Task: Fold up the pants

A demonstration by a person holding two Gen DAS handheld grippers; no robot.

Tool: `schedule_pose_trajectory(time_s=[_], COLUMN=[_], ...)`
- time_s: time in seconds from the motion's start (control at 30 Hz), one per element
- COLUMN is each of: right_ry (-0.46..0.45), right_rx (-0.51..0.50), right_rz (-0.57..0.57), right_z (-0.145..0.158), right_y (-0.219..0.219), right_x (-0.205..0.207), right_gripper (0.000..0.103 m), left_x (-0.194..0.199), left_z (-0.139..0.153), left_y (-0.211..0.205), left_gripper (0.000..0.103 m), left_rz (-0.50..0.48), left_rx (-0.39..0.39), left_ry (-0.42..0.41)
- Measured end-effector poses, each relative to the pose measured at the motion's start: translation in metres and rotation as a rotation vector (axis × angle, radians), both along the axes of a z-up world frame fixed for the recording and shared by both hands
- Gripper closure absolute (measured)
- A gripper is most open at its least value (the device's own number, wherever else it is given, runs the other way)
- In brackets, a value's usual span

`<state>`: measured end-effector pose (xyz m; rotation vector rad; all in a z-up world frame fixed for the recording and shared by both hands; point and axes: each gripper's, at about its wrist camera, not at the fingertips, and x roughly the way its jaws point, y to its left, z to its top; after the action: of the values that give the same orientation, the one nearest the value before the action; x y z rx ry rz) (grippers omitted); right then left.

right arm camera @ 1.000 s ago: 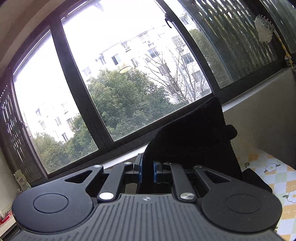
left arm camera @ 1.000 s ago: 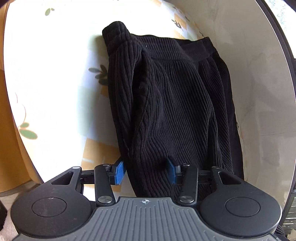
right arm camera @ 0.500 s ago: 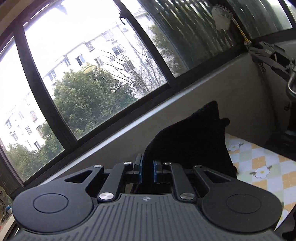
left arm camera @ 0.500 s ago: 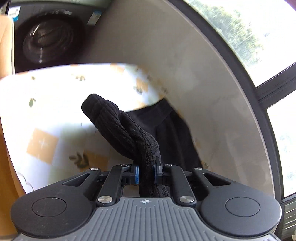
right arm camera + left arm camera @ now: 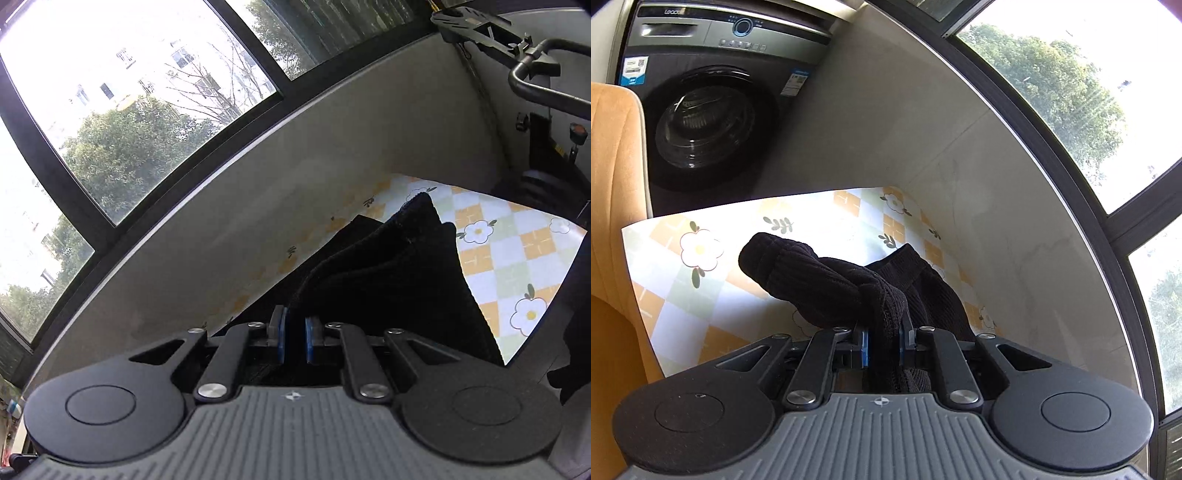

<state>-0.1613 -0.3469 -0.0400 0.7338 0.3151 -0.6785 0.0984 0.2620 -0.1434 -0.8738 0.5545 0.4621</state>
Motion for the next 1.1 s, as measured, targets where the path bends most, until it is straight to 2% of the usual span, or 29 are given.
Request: schedule_pose_trajectory(time_s=[0.13,0.3,0.43,0.63,0.8,1.03,1.1], right_ry=[-0.010,-0.023,-0.054,-0.060,-0.008,0.116,0.182], right_rx=[-0.018,-0.063,-0.076,-0.055,-0.045,-0.039,-0.025], right_rz=[-0.030,-0.022,-0.023,0.000,0.048,0.164,0.204], right_z=[-0.002,-0.003,-0.008,-0.025,-0.047,-0.101,-0.123], right_y=[0.001,-0.012,-0.038,-0.102,-0.164,-0.237,-0.251], right_x=[0.005,0.029,0.055,0.107,0.171,0.280,0.306], right_gripper=[0.092,0.092,0.092,0.092,0.092,0.092,0.089], left_x=[0.010,0.038,0.067,0.126,0.187,0.265,0.281], left_z=[0.005,0.012,0.018,0.021,0.009,-0.033,-0.047], left_y=[-0.006,-0.016,-0.028,-0.052,-0.078,-0.102,-0.104], left_gripper=[0.089,0.089,0.089,0.088,0.088,0.088,0.085], left_rz=[-0.047,-0.084,-0.102,-0.072,-0.064,-0.017,-0.029], left_rx=[0.011,0.060,0.092,0.108,0.166,0.217,0.230], left_ry=[-0.031,-0.053,-0.062,-0.040,0.010,0.138,0.183])
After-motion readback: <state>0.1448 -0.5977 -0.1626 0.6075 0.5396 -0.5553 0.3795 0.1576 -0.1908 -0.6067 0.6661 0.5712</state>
